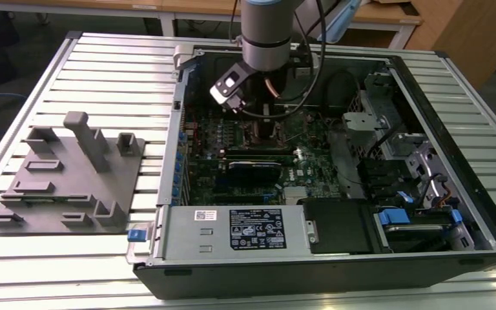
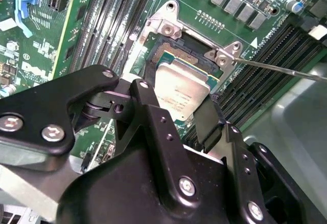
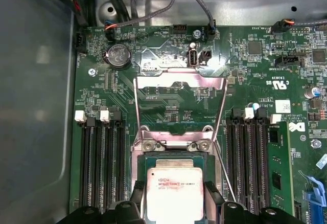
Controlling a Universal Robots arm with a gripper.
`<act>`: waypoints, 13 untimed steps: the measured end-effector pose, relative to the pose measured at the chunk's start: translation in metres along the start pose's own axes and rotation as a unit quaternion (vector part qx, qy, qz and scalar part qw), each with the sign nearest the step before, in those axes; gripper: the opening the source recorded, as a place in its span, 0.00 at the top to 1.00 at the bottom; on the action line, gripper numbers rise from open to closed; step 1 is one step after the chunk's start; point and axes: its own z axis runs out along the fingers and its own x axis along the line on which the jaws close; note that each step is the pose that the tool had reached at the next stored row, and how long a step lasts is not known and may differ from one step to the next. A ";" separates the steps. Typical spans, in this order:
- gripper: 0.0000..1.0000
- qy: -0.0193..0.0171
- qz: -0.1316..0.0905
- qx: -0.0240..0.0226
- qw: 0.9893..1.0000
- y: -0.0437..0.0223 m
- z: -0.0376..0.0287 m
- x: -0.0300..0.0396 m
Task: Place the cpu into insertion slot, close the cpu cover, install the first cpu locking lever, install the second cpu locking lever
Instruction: 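Place the cpu into insertion slot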
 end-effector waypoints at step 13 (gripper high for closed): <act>0.46 0.000 0.000 0.000 1.000 -0.0036 0.0066 -0.0005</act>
